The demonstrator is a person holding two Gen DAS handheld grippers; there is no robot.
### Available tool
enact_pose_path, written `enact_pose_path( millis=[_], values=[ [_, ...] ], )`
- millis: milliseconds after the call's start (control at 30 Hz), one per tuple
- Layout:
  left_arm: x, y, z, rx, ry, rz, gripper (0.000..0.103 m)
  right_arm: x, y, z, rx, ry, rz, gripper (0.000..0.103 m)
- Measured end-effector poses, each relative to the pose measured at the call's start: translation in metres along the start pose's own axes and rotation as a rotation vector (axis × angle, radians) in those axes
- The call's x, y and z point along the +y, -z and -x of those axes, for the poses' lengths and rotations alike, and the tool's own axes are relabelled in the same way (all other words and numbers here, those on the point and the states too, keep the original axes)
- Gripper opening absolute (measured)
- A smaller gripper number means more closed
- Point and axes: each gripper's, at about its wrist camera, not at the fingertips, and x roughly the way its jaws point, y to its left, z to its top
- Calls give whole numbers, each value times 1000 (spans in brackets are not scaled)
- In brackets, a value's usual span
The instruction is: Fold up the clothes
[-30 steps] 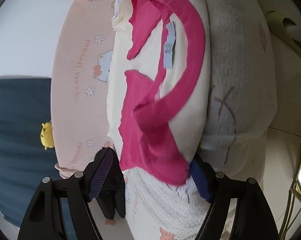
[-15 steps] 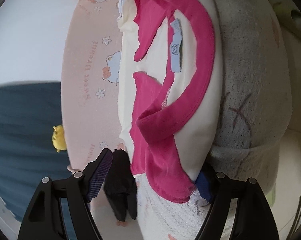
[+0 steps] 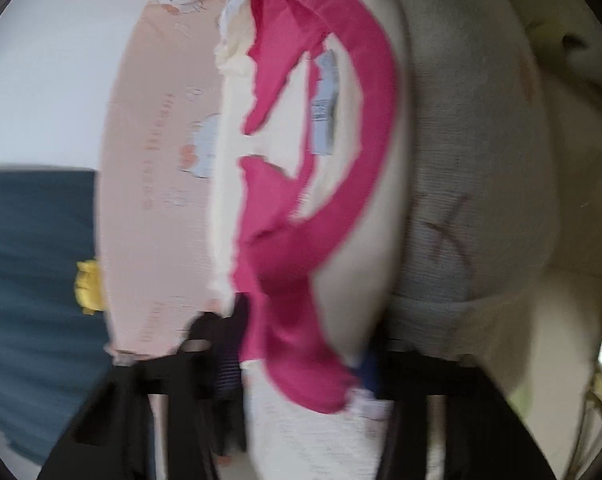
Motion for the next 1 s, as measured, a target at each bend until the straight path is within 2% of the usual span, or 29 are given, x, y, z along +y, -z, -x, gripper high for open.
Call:
enact_pose_path(
  millis=[33, 100, 167, 300, 467, 600, 800, 933, 1000],
  values=[
    [-2, 3, 1, -12, 14, -6, 23, 0, -1, -1, 3, -9, -5, 11],
    [-5, 8, 0, -18, -5, -13, 21, -7, -3, -3, 18, -46, -35, 11],
    [-4, 8, 1, -7, 20, 29, 20, -15, -7, -5, 31, -92, -74, 11],
    [11, 8, 2, 18, 125, 125, 20, -33, -6, -10, 49, -208, -150, 11],
    [38, 13, -6, 24, 331, 227, 20, -56, -5, -18, 74, -364, -243, 11],
    [63, 16, -21, 46, 529, 337, 20, -72, -3, -28, 103, -501, -292, 12],
    [95, 22, -51, 135, 837, 540, 21, -95, 2, -49, 163, -727, -372, 12],
    [112, 26, -73, 184, 1034, 628, 21, -110, 11, -68, 201, -887, -480, 17],
    [116, 29, -81, 203, 1099, 668, 21, -118, 17, -77, 217, -976, -554, 22]
  ],
)
